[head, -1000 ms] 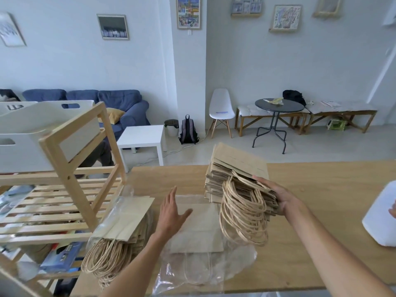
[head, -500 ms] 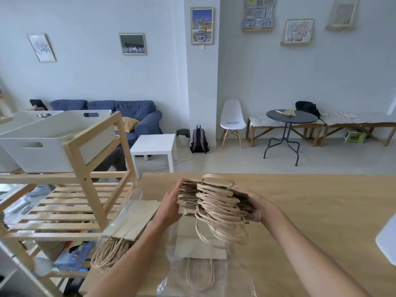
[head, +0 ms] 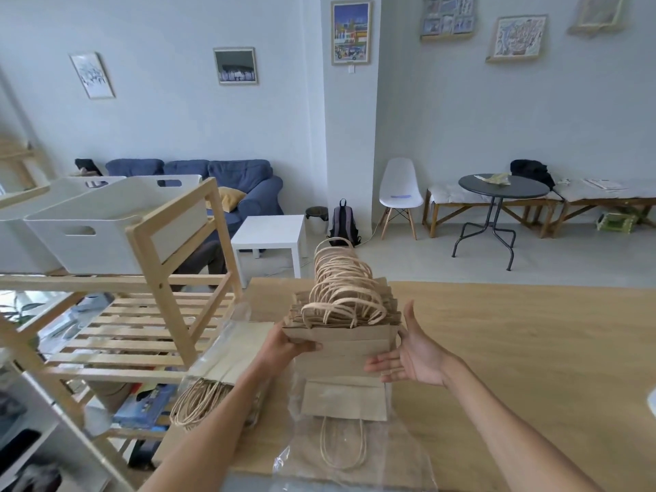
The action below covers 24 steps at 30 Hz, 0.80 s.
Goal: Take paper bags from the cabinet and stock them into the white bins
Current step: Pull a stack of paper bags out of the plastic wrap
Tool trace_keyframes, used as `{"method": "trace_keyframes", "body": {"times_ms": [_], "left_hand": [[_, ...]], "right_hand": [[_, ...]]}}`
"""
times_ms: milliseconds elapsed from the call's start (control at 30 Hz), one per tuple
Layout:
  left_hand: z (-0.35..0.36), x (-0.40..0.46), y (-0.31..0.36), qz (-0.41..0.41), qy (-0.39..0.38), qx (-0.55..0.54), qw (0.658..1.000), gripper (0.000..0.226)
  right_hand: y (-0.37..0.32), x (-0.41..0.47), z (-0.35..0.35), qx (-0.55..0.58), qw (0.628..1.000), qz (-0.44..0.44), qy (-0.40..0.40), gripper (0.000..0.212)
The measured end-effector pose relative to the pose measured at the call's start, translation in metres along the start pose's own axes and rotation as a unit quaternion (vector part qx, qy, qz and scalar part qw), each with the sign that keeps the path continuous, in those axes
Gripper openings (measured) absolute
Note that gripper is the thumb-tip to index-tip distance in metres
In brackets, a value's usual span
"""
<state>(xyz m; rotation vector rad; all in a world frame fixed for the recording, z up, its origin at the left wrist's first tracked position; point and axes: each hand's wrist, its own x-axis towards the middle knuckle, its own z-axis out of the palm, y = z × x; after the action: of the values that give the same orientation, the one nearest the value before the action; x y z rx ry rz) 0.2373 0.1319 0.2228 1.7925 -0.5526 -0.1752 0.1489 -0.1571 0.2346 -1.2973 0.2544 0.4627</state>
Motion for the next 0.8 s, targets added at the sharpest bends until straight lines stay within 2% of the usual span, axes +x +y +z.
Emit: {"method": "trace_keyframes", "body": {"times_ms": [133, 233, 333, 400, 433, 500, 533, 567, 633, 700, 800], "left_hand": [[0.003, -0.008, -0.026, -0.066, -0.014, -0.009, 0.998, 0.042], [0.009, -0.013, -0.046, -0.104, -0.013, -0.032, 0.994, 0.041], [0.013, -0.011, -0.052, -0.125, -0.011, -0.051, 0.991, 0.039], [0.016, -0.007, -0.049, -0.136, -0.018, -0.062, 0.989, 0.037], [0.018, -0.004, -0.048, -0.138, -0.02, -0.063, 0.988, 0.036], [0.022, 0.0, -0.045, -0.133, -0.022, -0.062, 0.989, 0.035], [0.023, 0.001, -0.045, -0.126, -0.019, -0.062, 0.99, 0.039], [0.024, 0.001, -0.047, -0.118, -0.016, -0.062, 0.991, 0.045], [0.023, 0.001, -0.05, -0.108, -0.009, -0.07, 0.992, 0.062], [0.023, 0.002, -0.053, -0.096, -0.005, -0.076, 0.992, 0.075], [0.024, 0.004, -0.053, -0.094, 0.01, -0.076, 0.993, 0.08]], "right_hand": [[0.031, 0.01, 0.002, -0.034, 0.999, 0.009, 0.007, 0.137], [0.056, 0.018, -0.002, -0.008, 1.0, 0.012, 0.025, 0.132], [0.06, 0.025, -0.002, -0.065, 0.998, 0.017, 0.02, 0.151], [0.05, 0.024, 0.006, -0.136, 0.989, 0.02, 0.05, 0.143], [0.045, 0.023, 0.01, -0.185, 0.98, 0.024, 0.071, 0.13], [0.038, 0.023, 0.016, -0.284, 0.947, 0.01, 0.148, 0.088], [0.038, 0.026, 0.013, -0.326, 0.928, -0.006, 0.183, 0.075], [0.039, 0.029, 0.01, -0.346, 0.915, -0.025, 0.206, 0.071], [0.045, 0.039, -0.001, -0.34, 0.912, -0.065, 0.221, 0.08], [0.041, 0.037, 0.006, -0.285, 0.928, -0.104, 0.214, 0.082], [0.034, 0.033, 0.026, -0.193, 0.947, -0.138, 0.218, 0.069]]}}
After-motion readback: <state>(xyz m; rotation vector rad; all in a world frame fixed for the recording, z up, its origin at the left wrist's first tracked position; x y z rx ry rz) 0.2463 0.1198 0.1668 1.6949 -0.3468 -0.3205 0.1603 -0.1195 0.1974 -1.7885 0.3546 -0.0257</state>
